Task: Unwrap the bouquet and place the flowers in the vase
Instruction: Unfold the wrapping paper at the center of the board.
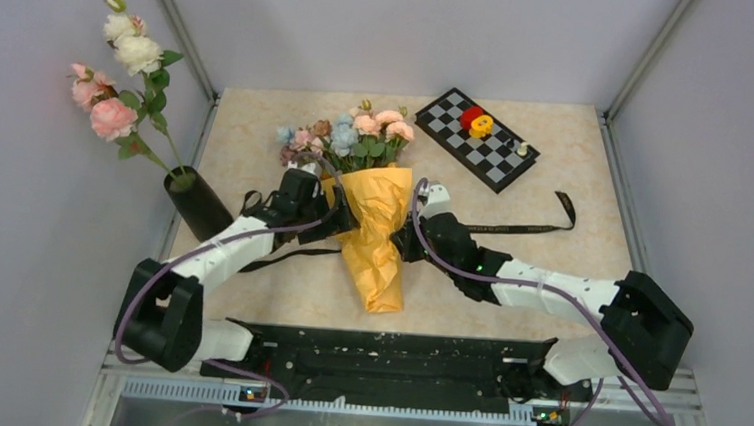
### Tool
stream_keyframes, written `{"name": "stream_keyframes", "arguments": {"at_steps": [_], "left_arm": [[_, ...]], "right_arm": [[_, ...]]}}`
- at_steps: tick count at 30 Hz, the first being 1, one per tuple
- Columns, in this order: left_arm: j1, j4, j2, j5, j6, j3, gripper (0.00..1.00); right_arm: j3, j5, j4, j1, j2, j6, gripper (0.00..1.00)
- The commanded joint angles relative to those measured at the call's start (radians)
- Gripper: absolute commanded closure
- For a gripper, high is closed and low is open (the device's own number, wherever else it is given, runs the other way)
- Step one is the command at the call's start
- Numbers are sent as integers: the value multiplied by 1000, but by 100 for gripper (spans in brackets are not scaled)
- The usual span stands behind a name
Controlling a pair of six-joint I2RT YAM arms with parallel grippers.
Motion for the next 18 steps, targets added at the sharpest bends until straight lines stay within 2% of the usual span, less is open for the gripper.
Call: {"name": "stream_keyframes", "arguments": {"at_steps": [1,8,14,18], "left_arm": [[-1,-116,-151,-120,49,58,1],[47,-328,-299,-190,131,108,1],[151,-398,-381,-118,220,162,1],[192,-465,-408,-188,261,217,1]], "right_arm": [[71,-39,1,-3,-29,-61,100],[129,-80,8,31,7,-103,100],[191,-85,16,104,83,-107,100],[229,-97,36,137,160,-92,100]]}}
